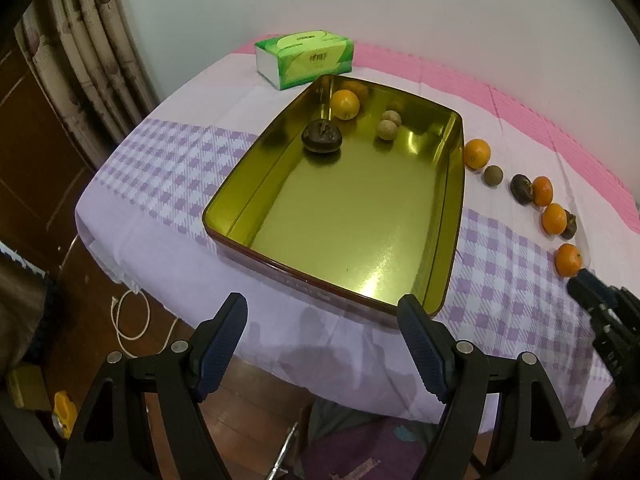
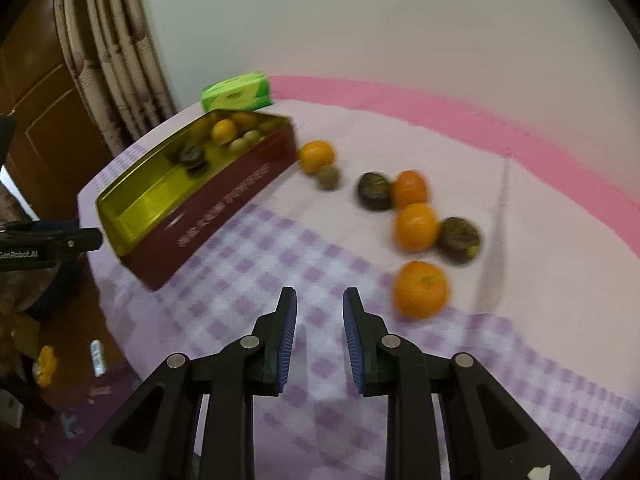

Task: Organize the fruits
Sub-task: 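Move the right gripper to an orange and close on it, then carry the orange in the right gripper over the gold tin and lower it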

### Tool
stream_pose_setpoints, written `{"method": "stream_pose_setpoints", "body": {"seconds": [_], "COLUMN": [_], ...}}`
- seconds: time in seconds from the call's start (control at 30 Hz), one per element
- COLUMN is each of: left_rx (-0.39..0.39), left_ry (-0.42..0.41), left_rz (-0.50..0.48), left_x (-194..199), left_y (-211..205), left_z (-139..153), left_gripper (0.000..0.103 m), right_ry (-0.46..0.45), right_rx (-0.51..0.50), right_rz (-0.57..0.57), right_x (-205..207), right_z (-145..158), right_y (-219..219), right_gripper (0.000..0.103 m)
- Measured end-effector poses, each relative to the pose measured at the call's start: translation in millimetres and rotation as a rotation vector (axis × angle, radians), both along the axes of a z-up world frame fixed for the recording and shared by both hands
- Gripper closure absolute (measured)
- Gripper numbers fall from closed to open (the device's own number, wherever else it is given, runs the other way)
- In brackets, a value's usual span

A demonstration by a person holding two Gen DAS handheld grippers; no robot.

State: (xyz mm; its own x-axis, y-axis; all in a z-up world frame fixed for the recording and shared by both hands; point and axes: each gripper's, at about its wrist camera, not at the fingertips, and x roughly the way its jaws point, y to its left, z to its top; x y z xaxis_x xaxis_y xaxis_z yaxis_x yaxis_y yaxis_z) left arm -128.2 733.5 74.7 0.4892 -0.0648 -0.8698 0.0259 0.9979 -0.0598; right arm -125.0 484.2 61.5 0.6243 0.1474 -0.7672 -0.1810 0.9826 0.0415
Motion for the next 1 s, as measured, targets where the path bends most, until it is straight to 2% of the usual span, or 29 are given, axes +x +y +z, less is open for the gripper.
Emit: {"method": "stream_pose_setpoints", "body": {"seconds": [0.1,0.23,0.33,0.4,0.43,0.47,0.5,0.53,0.63,0.83,1.0], "left_rx": [-0.009,-0.002,0.01,0.014,0.016,0.015,0.015,0.012,0.011,0.013,0.006], "left_ry": [0.012,0.013,0.01,0.008,0.009,0.01,0.014,0.017,0.011,-0.016,-0.022], "left_rz": [-0.002,-0.01,-0.018,-0.02,-0.019,-0.019,-0.018,-0.015,-0.005,0.004,0.029], "left_x": [0,-1,-2,-1,-1,-1,0,-1,0,0,2], "left_y": [0,-3,-5,-6,-6,-6,-5,-5,-1,3,10], "left_z": [-2,-3,-3,-2,-2,-2,-2,-3,-2,4,6], "left_gripper": [0.025,0.025,0.025,0.025,0.025,0.025,0.025,0.025,0.025,0.025,0.025], "right_ry": [0.001,0.025,0.033,0.041,0.039,0.05,0.075,0.102,0.085,-0.026,-0.055], "right_rx": [-0.02,0.004,0.001,0.006,-0.01,-0.031,-0.029,-0.02,0.006,0.07,0.102], "right_rz": [-0.055,-0.11,-0.11,-0.103,-0.105,-0.11,-0.112,-0.112,-0.08,0.098,0.21], "right_x": [-3,1,11,21,26,32,37,40,34,31,59], "right_z": [2,-3,-7,-10,-13,-19,-24,-29,-21,41,69], "right_y": [-22,-48,-50,-48,-46,-45,-46,-47,-41,12,59], "right_gripper": [0.071,0.066,0.053,0.037,0.037,0.043,0.066,0.066,0.067,0.067,0.066]}}
